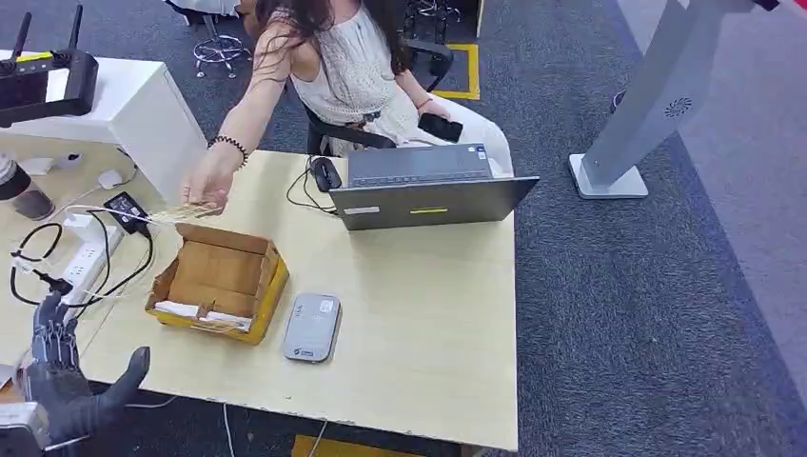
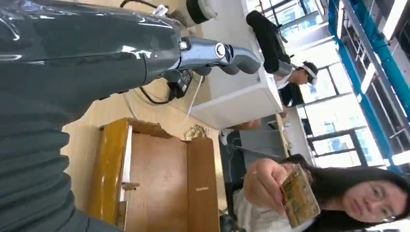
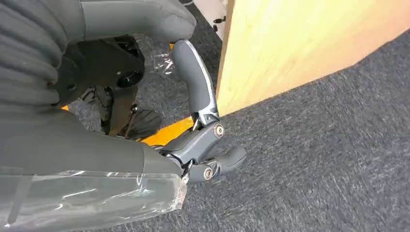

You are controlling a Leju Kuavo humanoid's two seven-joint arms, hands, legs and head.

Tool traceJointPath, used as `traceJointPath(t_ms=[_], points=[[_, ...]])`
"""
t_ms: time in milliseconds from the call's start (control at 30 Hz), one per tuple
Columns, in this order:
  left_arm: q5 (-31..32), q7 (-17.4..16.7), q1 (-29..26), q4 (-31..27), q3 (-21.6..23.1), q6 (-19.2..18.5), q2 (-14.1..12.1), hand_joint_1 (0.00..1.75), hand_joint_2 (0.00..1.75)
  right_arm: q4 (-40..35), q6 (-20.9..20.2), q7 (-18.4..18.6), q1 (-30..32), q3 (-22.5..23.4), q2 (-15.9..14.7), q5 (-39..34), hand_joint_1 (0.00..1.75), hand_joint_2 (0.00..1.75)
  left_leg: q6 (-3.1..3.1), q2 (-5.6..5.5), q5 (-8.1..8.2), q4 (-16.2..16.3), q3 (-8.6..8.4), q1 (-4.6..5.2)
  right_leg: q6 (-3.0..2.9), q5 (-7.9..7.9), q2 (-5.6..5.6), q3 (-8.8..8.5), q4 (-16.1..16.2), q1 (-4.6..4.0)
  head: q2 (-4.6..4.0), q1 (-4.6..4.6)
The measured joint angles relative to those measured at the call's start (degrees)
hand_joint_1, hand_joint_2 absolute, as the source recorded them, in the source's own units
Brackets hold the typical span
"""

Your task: Pass the card to the sensor for recognition and then transmit it.

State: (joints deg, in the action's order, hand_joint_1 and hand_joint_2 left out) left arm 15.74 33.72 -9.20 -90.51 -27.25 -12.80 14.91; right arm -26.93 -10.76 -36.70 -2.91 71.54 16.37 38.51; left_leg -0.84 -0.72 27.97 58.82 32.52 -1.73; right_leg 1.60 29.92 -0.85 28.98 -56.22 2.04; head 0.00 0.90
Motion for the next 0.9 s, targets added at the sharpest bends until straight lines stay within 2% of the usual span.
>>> traceJointPath(t_ms=[467,900], points=[[20.77,-9.64,8.14,5.12,8.98,14.58,-6.1,0.0,1.75,2.87,1.75,0.85,-1.59,-1.16,-0.2,2.36,0.0,1.75,0.02,0.01,-0.03,0.02,0.01,0.0,-0.01,-0.04,-0.03,-0.08,-0.01,0.0,0.0,0.0],[40.27,-19.29,15.2,11.47,17.13,27.9,-12.35,0.0,1.75,5.93,3.06,1.9,-2.93,-4.22,-1.11,4.31,0.0,1.75,0.0,0.01,-0.05,0.03,0.01,0.0,-0.02,-0.06,-0.04,-0.09,-0.03,0.0,0.0,0.0]])
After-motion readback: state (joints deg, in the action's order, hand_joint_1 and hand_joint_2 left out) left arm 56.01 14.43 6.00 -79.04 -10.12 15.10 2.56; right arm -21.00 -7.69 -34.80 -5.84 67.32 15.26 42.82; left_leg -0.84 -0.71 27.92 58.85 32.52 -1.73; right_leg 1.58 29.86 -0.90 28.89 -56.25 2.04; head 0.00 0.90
